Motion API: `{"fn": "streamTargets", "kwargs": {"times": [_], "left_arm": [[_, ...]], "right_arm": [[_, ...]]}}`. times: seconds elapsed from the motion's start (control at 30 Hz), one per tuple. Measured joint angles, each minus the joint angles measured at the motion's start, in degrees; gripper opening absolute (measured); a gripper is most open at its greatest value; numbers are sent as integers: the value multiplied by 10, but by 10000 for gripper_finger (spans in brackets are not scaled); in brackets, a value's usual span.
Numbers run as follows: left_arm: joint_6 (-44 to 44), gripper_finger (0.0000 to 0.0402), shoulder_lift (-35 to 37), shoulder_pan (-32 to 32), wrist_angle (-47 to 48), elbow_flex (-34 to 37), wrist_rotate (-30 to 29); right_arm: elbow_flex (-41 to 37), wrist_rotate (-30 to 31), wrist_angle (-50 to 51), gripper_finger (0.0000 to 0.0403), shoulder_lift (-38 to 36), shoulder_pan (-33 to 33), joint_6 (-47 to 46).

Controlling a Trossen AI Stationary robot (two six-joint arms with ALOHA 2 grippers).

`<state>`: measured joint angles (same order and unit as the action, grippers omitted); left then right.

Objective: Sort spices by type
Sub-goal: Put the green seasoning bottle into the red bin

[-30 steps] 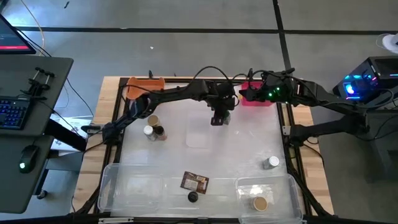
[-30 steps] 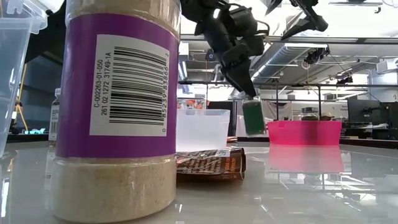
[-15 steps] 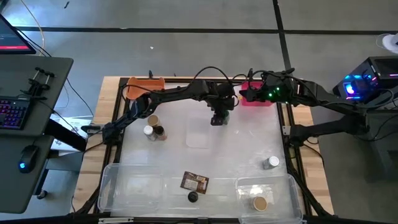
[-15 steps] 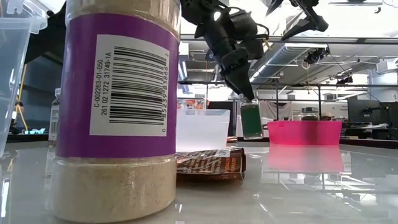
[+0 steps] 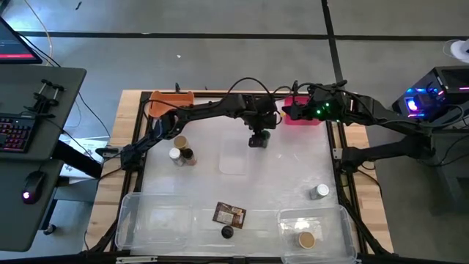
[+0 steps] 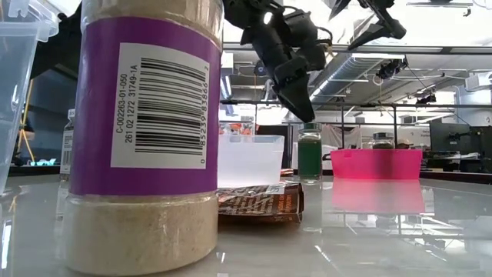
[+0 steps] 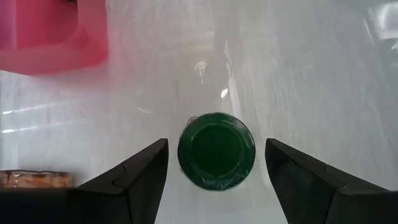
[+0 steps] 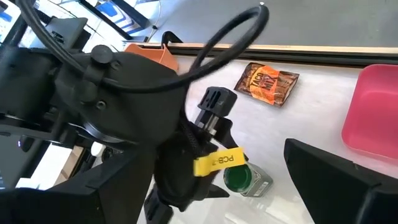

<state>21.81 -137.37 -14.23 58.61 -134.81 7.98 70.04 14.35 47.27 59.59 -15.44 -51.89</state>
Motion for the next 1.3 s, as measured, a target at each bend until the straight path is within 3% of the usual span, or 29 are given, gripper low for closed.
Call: {"fn": "streamTargets", "kwargs": {"times": [0.27, 0.43, 0.67, 0.83, 1.0, 1.3], "left_arm": [[-27, 252, 89, -43, 20, -1, 1], [-62, 252, 158, -76, 99, -1, 20], [-85, 252, 240, -131, 99, 0, 144], [-115, 252, 300, -162, 53, 11, 171], [-128, 252, 383, -169, -60, 103, 170], [-159, 252, 543, -156, -233, 348, 174]], "right_arm": [[0, -32, -41, 351, 0, 0, 39], [1, -60, -39, 351, 21, 1, 0], [1, -99, -28, 351, 147, 6, 27], [52, -114, 62, 351, 239, 6, 59], [141, -103, 159, 351, 318, 4, 127], [231, -158, 245, 351, 406, 1, 446]]}}
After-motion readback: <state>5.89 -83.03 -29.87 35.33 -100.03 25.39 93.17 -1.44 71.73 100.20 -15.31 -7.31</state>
